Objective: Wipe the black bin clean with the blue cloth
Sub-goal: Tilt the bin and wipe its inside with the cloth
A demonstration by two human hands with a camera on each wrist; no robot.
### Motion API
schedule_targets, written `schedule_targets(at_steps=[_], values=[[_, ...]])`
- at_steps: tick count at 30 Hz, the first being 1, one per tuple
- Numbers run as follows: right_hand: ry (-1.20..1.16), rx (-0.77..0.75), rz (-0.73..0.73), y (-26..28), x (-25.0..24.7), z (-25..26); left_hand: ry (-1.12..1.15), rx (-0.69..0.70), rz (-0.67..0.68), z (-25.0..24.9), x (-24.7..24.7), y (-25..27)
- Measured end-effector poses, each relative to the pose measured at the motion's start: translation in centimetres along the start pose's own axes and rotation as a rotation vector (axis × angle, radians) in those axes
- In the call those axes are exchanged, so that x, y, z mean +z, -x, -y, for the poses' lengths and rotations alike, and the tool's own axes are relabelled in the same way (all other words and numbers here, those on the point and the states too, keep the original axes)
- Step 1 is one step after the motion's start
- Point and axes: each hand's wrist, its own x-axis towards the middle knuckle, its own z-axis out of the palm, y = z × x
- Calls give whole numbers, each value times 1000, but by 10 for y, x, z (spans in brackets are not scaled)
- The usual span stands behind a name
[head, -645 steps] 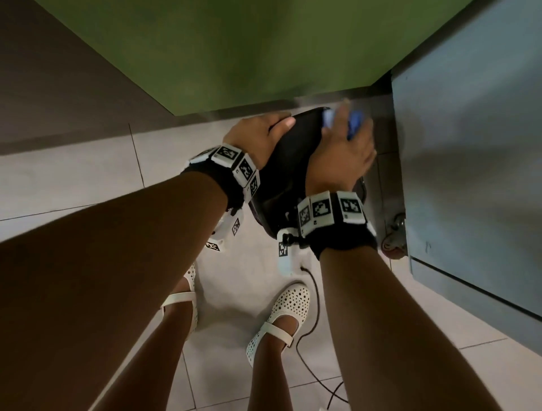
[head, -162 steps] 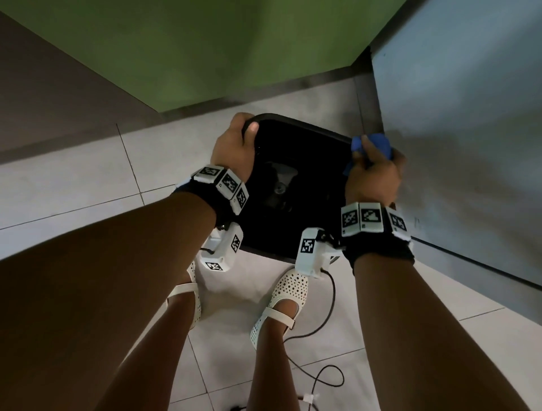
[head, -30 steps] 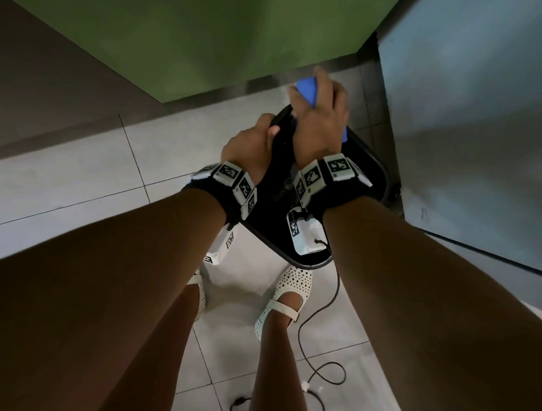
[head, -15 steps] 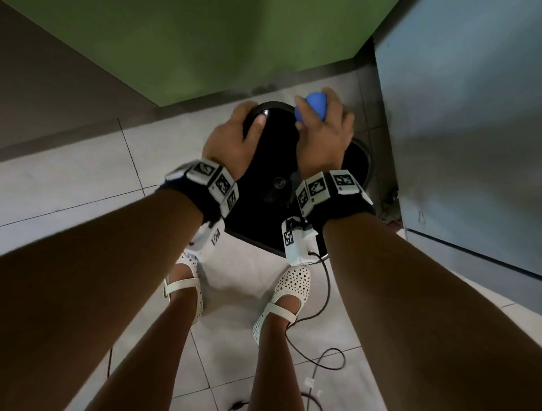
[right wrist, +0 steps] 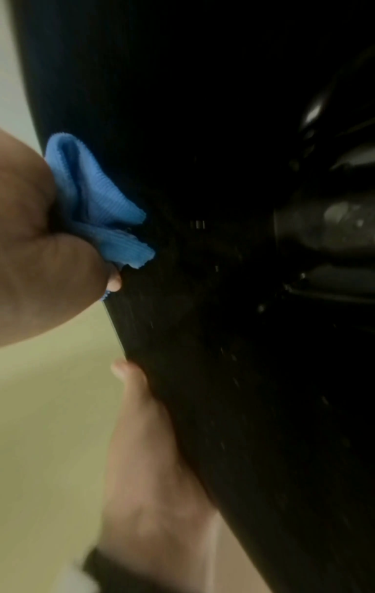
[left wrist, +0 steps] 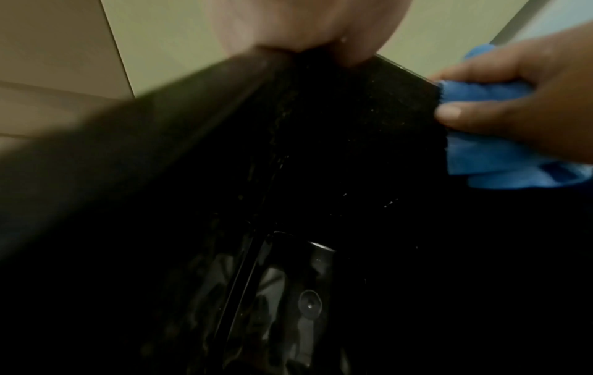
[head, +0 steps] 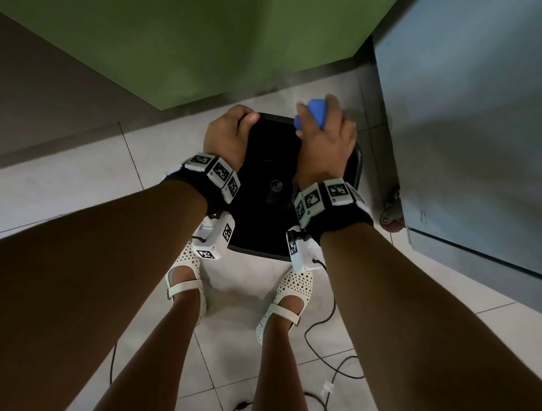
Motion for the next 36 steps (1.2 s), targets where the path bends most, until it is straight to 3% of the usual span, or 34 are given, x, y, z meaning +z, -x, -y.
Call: schedule_targets(at_steps=[3,10,18,28,32,36], values=[[-8,161,-126,5,-4,-23,-26,11,-21,-1,-1,2],[-148,216,-13,5,-17,-28,-24,-2,-80,1,0,7],[-286,433,21,12,-20,-25,81,-119,-210,10,0,17],[-379,442,93,12,-23,-23,46,-78,-297,16,-19,-9],[-378,448,98,11,-26,-24,43,-201,-353,16,-29,-21],[-360,483,106,19,-27,-21,49,-170,-235,14,-36,-32]])
